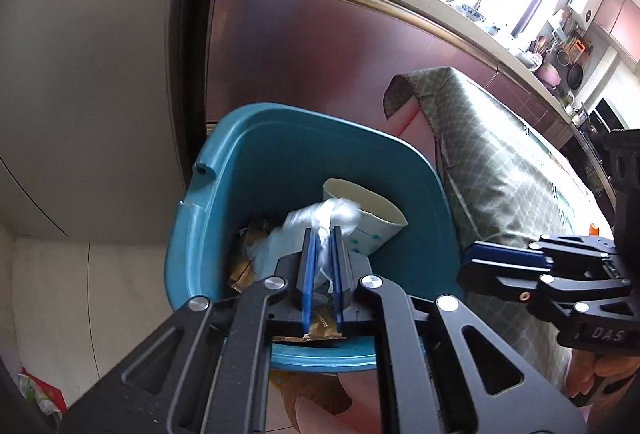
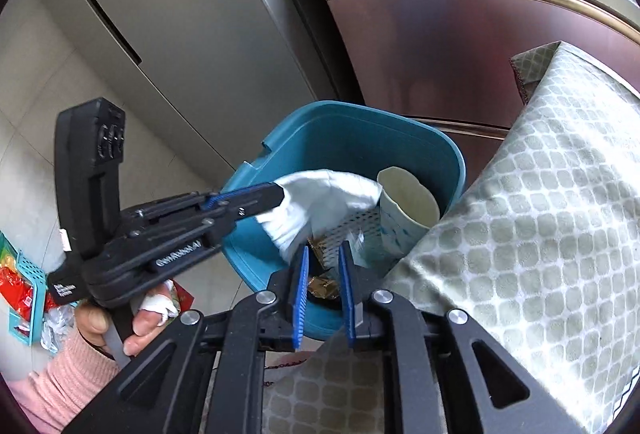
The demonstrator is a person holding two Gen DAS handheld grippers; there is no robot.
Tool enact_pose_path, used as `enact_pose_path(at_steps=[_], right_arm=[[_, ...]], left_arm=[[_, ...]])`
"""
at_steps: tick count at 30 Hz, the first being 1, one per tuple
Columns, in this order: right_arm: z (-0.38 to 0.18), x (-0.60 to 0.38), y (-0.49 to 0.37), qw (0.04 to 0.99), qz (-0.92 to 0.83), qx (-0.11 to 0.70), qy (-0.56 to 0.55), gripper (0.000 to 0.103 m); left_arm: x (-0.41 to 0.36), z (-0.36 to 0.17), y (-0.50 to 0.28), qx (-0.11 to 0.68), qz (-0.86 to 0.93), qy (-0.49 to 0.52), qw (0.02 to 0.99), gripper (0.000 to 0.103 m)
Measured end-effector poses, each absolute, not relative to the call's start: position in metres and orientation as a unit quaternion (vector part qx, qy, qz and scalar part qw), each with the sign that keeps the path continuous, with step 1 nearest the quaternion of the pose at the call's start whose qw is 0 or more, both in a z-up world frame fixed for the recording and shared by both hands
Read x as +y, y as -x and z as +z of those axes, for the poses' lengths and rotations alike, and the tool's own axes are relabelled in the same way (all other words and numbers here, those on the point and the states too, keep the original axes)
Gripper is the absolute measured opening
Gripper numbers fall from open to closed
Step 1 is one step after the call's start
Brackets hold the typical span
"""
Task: Collect trash
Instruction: 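Carry the tissue and candy wrapper over the teal bin and open both grippers, then move both open grippers back toward the last orange peel and wrapper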
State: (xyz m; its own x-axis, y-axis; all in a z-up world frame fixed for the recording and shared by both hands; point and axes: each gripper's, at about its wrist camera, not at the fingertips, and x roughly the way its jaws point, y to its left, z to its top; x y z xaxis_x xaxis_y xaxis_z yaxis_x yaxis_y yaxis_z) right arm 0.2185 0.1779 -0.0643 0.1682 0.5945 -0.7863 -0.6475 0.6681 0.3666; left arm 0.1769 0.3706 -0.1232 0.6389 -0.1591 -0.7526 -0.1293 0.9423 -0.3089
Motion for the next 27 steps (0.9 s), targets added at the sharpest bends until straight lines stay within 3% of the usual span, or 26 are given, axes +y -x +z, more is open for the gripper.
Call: enact_pose_path(at_steps=[14, 17, 27], right_arm=[[-0.032, 0.108, -0.189, 0.792, 0.417, 0.446, -0.013, 0.02], [-0.018, 0.075, -0.175, 0.808, 0.408, 0.424, -0.025, 0.021], [0.001, -0.071, -0.132, 0.872, 0.293, 0.382, -0.089, 0.029]], left_arm=[[0.331, -0.094, -0.165, 0.392, -0.055, 0.159, 0.904, 0.008], [0.307, -0.077, -0.161, 0.375, -0.087, 0.148, 0.911, 0.015], [0.176, -0.038, -0.165, 0.353, -0.226, 0.087, 0.904, 0.022]])
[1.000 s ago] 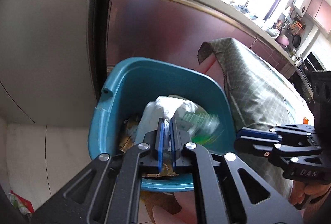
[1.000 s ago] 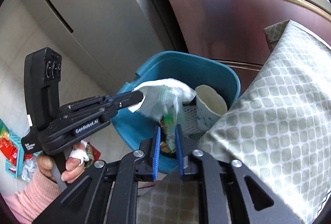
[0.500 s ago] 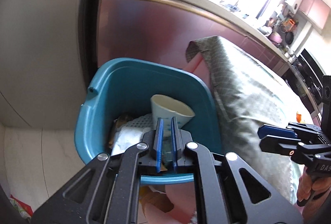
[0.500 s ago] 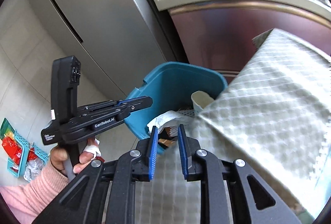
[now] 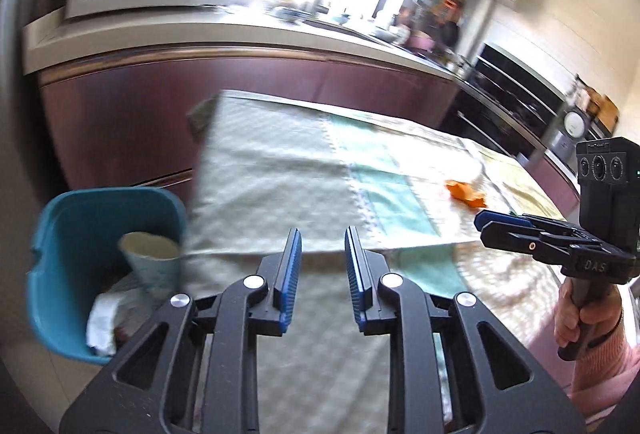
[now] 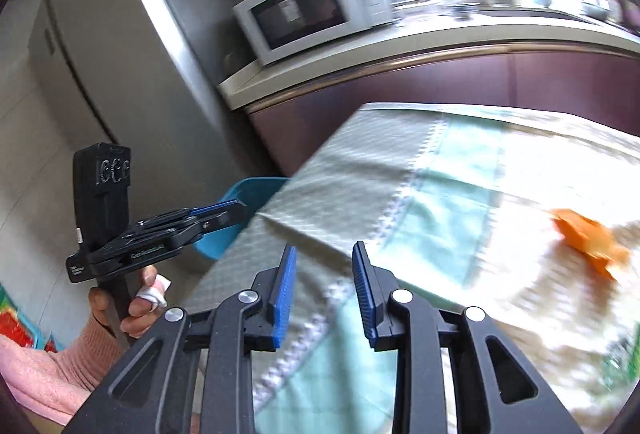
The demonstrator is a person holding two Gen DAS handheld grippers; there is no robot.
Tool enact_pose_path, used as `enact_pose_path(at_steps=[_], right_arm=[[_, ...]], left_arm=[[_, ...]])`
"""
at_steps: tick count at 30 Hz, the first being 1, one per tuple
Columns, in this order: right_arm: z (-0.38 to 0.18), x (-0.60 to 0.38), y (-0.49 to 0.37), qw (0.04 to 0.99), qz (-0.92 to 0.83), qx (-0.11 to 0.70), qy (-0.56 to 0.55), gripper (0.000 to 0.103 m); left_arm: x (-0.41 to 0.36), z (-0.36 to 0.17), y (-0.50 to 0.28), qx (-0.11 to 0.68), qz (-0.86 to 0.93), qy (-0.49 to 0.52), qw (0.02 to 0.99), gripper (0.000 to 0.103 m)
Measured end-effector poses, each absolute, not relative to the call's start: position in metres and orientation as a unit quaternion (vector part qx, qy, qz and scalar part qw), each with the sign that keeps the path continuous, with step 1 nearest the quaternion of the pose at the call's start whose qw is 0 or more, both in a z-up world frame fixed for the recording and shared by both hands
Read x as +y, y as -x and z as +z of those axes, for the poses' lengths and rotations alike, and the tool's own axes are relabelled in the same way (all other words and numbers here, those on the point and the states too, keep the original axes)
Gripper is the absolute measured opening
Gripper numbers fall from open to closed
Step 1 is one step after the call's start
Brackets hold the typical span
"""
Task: Collect trash
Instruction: 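Move both open grippers back toward the last orange peel and wrapper, then grasp the orange peel with the left gripper while the right gripper grasps the green-printed wrapper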
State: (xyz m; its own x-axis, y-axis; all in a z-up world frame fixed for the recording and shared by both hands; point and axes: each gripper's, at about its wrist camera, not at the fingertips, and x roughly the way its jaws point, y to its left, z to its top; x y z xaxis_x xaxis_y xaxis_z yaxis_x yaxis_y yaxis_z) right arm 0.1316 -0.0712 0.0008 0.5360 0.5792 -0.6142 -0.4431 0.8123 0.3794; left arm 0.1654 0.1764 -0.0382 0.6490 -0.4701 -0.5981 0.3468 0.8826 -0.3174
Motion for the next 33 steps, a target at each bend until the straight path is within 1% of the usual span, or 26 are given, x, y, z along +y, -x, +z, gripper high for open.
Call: enact_pose_path(at_steps=[4, 8, 11, 12, 16, 18, 19, 22, 26, 33], right_arm=[[-0.002, -0.125, -0.118, 0.885, 0.244, 0.38, -0.112, 0.029], [-0.006, -0.172, -0.106, 0.894, 0.207, 0.375, -0.128, 0.029], [-0.011, -0.188, -0.1, 0.9, 0.189, 0.37, -0.133, 0.034], [-0.012, -0.193, -0.099, 0.901, 0.185, 0.368, -0.136, 0.034], [-0.015, -0.212, -0.093, 0.906, 0.166, 0.363, -0.143, 0.036], [-0.016, -0.22, -0.091, 0.908, 0.156, 0.359, -0.148, 0.04], [-0.017, -0.226, -0.09, 0.909, 0.15, 0.358, -0.15, 0.04], [-0.018, -0.25, -0.084, 0.913, 0.131, 0.353, -0.159, 0.042], [-0.021, -0.279, -0.081, 0.916, 0.098, 0.348, -0.172, 0.046], [-0.038, -0.319, -0.083, 0.909, 0.067, 0.356, -0.205, 0.048]], left_arm=[[0.12, -0.036, -0.176, 0.36, -0.257, 0.067, 0.894, 0.025], [0.069, -0.036, -0.177, 0.358, -0.262, 0.035, 0.895, 0.034], [0.042, -0.034, -0.173, 0.353, -0.261, 0.013, 0.898, 0.036], [0.033, -0.033, -0.172, 0.352, -0.26, 0.006, 0.899, 0.039], [0.01, -0.03, -0.17, 0.346, -0.259, -0.015, 0.902, 0.043], [0.0, -0.029, -0.171, 0.345, -0.262, -0.021, 0.901, 0.045], [-0.003, -0.028, -0.172, 0.347, -0.263, -0.023, 0.9, 0.045], [-0.017, -0.031, -0.179, 0.352, -0.266, -0.031, 0.897, 0.051], [-0.032, -0.039, -0.195, 0.37, -0.273, -0.029, 0.888, 0.052], [-0.063, -0.055, -0.231, 0.406, -0.285, -0.017, 0.868, 0.052]])
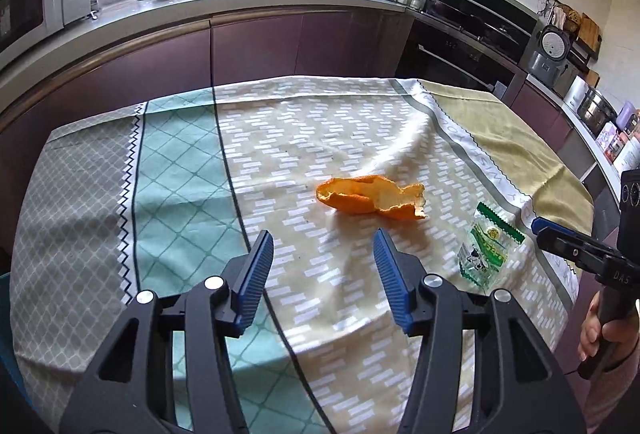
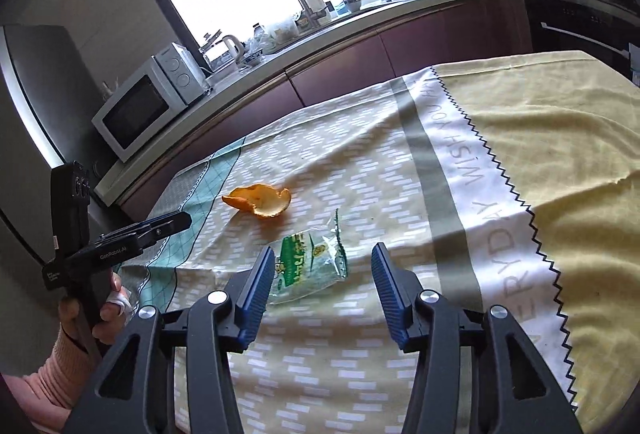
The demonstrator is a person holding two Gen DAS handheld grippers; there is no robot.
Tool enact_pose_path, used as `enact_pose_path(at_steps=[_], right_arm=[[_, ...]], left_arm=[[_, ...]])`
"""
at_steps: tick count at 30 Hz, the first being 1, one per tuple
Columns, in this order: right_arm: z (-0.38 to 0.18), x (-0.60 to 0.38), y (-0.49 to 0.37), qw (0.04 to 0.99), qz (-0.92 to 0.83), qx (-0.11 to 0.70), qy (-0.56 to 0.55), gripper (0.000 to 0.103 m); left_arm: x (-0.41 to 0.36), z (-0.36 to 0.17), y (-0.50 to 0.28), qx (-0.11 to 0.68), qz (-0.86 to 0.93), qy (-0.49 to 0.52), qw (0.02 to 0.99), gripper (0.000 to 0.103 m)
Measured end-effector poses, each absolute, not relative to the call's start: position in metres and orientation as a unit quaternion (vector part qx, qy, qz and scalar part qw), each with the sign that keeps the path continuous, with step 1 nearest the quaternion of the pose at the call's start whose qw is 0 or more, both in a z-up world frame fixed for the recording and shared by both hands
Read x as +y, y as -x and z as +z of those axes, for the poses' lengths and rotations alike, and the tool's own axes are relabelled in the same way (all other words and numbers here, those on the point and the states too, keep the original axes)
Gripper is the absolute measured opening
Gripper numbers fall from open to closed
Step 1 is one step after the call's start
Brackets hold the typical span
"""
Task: Collect trash
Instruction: 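Grasp the orange peel with the left gripper while the right gripper grasps the green-printed wrapper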
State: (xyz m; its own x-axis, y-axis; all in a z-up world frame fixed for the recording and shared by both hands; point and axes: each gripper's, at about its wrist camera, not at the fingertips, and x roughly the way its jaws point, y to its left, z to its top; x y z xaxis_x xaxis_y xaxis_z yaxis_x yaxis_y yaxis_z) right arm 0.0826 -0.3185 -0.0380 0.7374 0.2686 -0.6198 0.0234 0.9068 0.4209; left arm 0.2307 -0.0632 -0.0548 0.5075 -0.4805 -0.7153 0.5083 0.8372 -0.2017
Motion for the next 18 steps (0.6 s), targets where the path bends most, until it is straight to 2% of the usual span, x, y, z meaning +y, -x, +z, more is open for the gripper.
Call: enact_pose_path(at_steps=[11, 13, 16, 18], right_arm=[[-0.059, -0.325, -0.1, 0.892, 0.088, 0.377, -0.233, 0.05], [-0.06, -0.325, -0.102, 0.889, 0.097, 0.378, -0.241, 0.05], [-0.061, -0.321, -0.105, 0.886, 0.105, 0.382, -0.243, 0.05], [-0.062, -0.319, -0.106, 0.883, 0.11, 0.385, -0.244, 0.048]], left_arm=[[-0.102, -0.076, -0.273, 0.453, -0.295, 0.007, 0.841, 0.051], [-0.104, -0.079, -0.278, 0.46, -0.297, 0.017, 0.836, 0.049], [-0.108, -0.085, -0.282, 0.47, -0.303, 0.024, 0.829, 0.036], [-0.109, -0.087, -0.283, 0.472, -0.303, 0.029, 0.827, 0.034]])
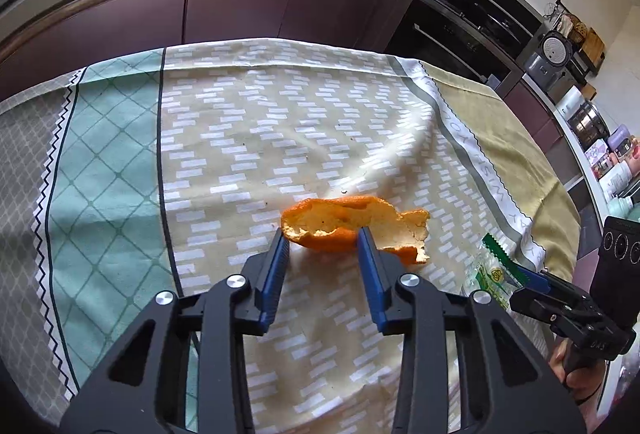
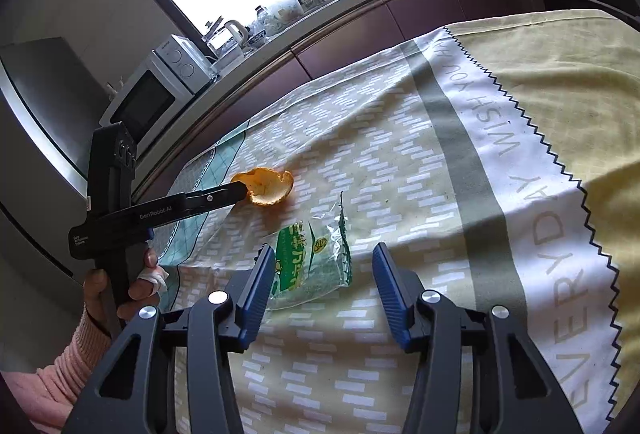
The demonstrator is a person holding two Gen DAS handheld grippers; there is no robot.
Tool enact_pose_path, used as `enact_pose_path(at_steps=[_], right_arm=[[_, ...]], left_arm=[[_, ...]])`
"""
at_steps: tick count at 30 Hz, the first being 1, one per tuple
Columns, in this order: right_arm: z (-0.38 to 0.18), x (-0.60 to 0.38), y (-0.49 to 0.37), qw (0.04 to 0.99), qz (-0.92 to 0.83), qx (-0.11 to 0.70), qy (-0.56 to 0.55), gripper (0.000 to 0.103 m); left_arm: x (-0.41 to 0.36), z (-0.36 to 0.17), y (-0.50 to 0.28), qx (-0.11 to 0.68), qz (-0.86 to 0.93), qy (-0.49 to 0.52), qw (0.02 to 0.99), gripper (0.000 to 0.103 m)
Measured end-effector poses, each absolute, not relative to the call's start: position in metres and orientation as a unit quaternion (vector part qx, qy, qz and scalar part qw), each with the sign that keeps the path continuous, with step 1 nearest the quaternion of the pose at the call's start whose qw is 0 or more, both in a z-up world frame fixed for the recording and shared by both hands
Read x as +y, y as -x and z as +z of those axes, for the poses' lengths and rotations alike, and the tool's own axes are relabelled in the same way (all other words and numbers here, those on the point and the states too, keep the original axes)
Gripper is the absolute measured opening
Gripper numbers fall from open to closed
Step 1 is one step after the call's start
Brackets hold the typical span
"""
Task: Collect trash
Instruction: 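Grasp the orange peel with the left gripper while the right gripper grasps the green-printed wrapper, then lift the orange peel and green-printed wrapper off the table with both grippers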
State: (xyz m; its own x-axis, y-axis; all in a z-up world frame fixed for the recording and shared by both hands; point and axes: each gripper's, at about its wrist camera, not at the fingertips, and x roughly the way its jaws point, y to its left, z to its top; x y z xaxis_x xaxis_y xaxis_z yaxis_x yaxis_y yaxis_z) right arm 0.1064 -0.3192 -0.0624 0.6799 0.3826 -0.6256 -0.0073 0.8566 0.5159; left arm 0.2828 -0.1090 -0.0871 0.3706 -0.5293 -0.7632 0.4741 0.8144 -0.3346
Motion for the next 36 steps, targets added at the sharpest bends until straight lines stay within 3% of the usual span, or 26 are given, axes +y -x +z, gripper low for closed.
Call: enact_pose_path(at_steps=[6, 9, 17, 36], right_arm=[[-0.066, -0.315, -0.108, 0.879, 0.117, 0.39, -0.248, 0.022], [-0.065, -0.314, -0.106, 0.879, 0.122, 0.387, -0.25, 0.018], [-0.055, -0.313, -0.098, 0.884, 0.129, 0.372, -0.251, 0.014], [-0.025, -0.281, -0.093, 0.89, 0.182, 0.34, -0.245, 0.01]], left_arm=[[-0.103, -0.088, -0.284, 0.474, -0.307, 0.054, 0.824, 0.025], [-0.101, -0.085, -0.278, 0.468, -0.31, 0.055, 0.826, 0.018], [-0.09, -0.071, -0.254, 0.446, -0.307, 0.055, 0.839, 0.012], [-0.008, -0.02, -0.184, 0.378, -0.27, 0.053, 0.884, 0.011]])
